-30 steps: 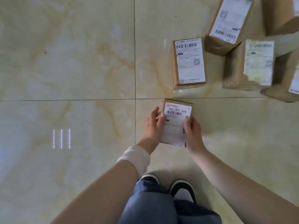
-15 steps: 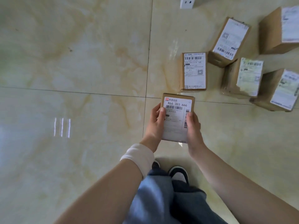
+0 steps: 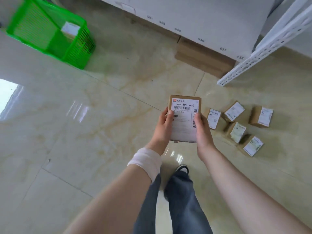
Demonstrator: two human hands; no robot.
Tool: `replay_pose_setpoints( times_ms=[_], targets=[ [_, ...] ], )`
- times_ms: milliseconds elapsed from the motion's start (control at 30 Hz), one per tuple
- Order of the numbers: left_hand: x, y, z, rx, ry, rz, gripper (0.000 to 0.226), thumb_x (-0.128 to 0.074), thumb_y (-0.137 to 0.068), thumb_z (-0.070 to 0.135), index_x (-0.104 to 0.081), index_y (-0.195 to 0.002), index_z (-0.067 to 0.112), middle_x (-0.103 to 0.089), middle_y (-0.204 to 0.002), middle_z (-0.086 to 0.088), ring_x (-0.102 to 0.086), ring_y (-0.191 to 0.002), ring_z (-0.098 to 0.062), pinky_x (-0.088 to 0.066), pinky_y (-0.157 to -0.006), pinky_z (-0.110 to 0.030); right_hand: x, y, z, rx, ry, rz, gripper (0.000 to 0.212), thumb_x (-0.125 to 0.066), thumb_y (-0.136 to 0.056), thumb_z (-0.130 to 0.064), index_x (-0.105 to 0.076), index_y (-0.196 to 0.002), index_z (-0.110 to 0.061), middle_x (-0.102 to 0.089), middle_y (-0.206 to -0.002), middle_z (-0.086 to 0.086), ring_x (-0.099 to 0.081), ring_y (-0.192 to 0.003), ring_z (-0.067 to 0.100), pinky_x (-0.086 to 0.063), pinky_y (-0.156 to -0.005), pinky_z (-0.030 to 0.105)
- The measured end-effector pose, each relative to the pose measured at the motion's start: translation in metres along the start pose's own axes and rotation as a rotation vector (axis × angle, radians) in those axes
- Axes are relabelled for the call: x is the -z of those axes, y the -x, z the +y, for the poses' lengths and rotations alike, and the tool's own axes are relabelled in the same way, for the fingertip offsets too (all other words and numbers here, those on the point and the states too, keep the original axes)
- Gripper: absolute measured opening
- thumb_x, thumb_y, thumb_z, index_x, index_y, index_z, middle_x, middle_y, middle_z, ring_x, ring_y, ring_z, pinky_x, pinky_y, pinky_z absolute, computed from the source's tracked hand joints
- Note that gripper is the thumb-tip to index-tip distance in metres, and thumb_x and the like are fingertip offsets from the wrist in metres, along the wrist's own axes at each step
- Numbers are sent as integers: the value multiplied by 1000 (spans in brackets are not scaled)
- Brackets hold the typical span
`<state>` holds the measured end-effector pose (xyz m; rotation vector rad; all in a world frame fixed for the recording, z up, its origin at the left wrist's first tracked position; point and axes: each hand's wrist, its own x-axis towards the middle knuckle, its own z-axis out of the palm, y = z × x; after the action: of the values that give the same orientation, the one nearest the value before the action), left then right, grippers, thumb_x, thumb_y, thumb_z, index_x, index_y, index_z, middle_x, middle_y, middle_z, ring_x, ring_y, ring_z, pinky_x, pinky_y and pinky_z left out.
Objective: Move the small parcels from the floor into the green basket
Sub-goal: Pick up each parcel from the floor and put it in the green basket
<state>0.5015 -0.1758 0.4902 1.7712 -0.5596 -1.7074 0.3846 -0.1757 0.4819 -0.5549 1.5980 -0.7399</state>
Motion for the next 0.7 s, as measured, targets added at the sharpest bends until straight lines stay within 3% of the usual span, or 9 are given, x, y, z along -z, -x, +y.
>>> replay_pose_setpoints(
  times_ms=[33, 100, 167, 233, 333, 467, 600, 700],
  targets=[
    [21, 7, 13, -10, 35, 24, 51, -37, -95, 44, -37, -140, 19, -53, -136, -6, -55, -112, -17, -51, -80, -22, -21, 9, -13, 10, 12, -23, 46, -39, -95, -45, -43, -134, -20, -59, -120, -1, -57, -90, 2, -43, -63, 18],
    [68, 19, 35, -24, 104, 81, 52, -38, -95, 44, -37, -140, 19, -52, -138, -6, -53, -121, -19, -47, -99, -33, -70, 26, -33, 23, 38, -71, 44, -40, -95, -43, -43, -133, -19, -58, -117, -2, -58, -89, 3, -44, -62, 19],
    [123, 29, 53, -33, 162, 138, 52, -39, -95, 44, -38, -140, 19, -51, -138, -5, -50, -125, -21, -41, -107, -41, -127, 40, -45, 20, 72, -112, 45, -42, -94, -45, -45, -132, -20, -60, -120, -3, -61, -96, 9, -46, -65, 22],
    [181, 34, 66, -41, 209, 185, 50, -39, -95, 44, -39, -139, 21, -52, -137, -4, -51, -125, -21, -42, -106, -40, -188, 51, -52, 7, 119, -162, 46, -44, -92, -49, -48, -130, -22, -63, -121, -2, -63, -103, 15, -48, -67, 25],
    [263, 27, 81, -47, 278, 219, 49, -38, -95, 43, -39, -139, 21, -53, -137, -3, -51, -124, -20, -42, -104, -37, -275, 60, -58, -9, 135, -184, 41, -43, -94, -45, -50, -127, -21, -64, -112, -3, -63, -92, 14, -49, -62, 24],
    [357, 5, 108, -87, 343, 267, 47, -37, -97, 38, -39, -140, 18, -53, -136, -3, -52, -114, -15, -41, -97, -28, -381, 56, -70, 10, 164, -261, 49, -46, -90, -50, -52, -127, -19, -65, -119, 3, -64, -98, 20, -52, -69, 27],
    [430, -21, 144, -91, 342, 326, 47, -38, -97, 39, -42, -137, 15, -52, -138, -5, -50, -125, -19, -37, -110, -37, -465, 46, -96, 25, 184, -301, 44, -45, -94, -44, -53, -126, -15, -66, -116, 6, -65, -85, 14, -51, -52, 16],
    [476, -50, 177, -126, 347, 313, 37, -37, -98, 36, -49, -125, 15, -58, -126, -2, -56, -109, -15, -45, -97, -29, -523, 26, -118, 26, 177, -293, 42, -43, -95, -41, -54, -126, -15, -66, -119, 8, -65, -90, 19, -54, -60, 22]
  ],
)
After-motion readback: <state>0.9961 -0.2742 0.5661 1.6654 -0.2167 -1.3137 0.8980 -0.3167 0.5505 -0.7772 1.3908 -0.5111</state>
